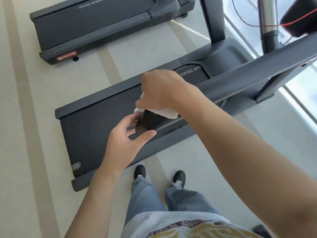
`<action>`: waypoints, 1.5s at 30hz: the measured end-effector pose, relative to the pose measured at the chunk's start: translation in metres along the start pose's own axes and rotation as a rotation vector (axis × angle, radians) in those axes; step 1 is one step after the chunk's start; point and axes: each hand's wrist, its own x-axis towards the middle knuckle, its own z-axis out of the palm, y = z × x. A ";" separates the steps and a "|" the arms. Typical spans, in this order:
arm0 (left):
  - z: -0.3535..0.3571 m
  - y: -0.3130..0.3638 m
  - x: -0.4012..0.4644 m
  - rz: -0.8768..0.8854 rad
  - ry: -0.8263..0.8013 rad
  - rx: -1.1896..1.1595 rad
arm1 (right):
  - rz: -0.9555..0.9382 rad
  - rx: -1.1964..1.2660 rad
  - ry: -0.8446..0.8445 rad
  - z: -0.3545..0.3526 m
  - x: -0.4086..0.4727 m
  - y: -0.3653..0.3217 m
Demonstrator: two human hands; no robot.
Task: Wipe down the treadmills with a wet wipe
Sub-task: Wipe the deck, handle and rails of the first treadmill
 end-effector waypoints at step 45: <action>-0.035 0.018 0.040 0.131 -0.326 0.030 | -0.060 0.054 0.888 0.072 -0.074 0.002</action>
